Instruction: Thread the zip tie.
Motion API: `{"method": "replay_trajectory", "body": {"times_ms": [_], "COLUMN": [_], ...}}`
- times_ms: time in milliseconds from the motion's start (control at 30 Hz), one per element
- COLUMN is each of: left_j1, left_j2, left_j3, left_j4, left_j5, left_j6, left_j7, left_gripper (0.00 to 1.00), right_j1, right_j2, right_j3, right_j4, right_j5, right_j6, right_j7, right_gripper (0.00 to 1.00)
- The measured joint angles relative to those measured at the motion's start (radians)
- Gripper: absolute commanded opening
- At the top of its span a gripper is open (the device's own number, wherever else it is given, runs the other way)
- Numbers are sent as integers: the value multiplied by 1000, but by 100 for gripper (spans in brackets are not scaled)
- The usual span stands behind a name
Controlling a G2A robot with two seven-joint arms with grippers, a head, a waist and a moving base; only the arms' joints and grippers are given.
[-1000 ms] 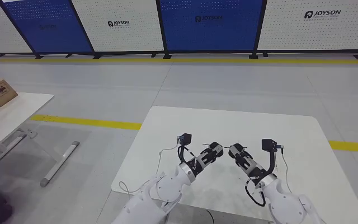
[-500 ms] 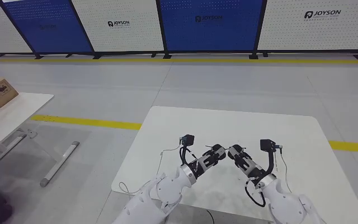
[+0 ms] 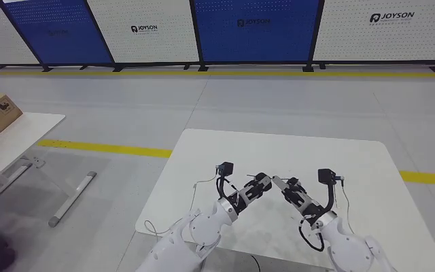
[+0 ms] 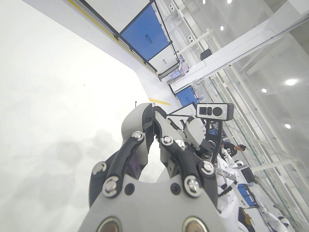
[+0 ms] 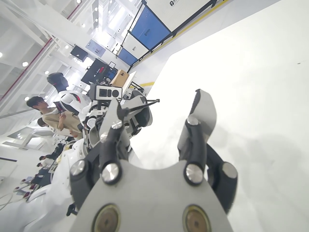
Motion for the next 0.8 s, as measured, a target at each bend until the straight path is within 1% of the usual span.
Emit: {"method": "replay_trajectory", "body": {"times_ms": [67, 100, 133, 167, 667, 800], "left_j1": [0, 0, 0, 0, 2, 3], "left_j2": [0, 0, 0, 0, 0, 1], "left_j3": [0, 0, -1, -1, -4, 0], "left_j4": [-1, -1, -1, -1, 4, 1], "left_j5": [-1, -1, 0, 0, -4, -1], "left_j6": [-1, -1, -1, -2, -8, -24], "left_j7": [2, 2, 2, 1, 4, -14], "left_gripper": [0, 0, 0, 0, 0, 0], "right_j1": [-1, -1, -1, -1, -5, -6], "right_j2": [0, 0, 0, 1, 1, 1], "right_j3": [4, 6, 7, 8, 9, 8], "right_j4": [2, 2, 2, 2, 6, 5], "right_j5": [1, 2, 2, 3, -3, -7], "right_j6": [2, 3, 3, 4, -3, -8], "right_j7": [-6, -8, -10, -12, -24, -26], "right_gripper": [29, 20, 8, 0, 0, 0]}}
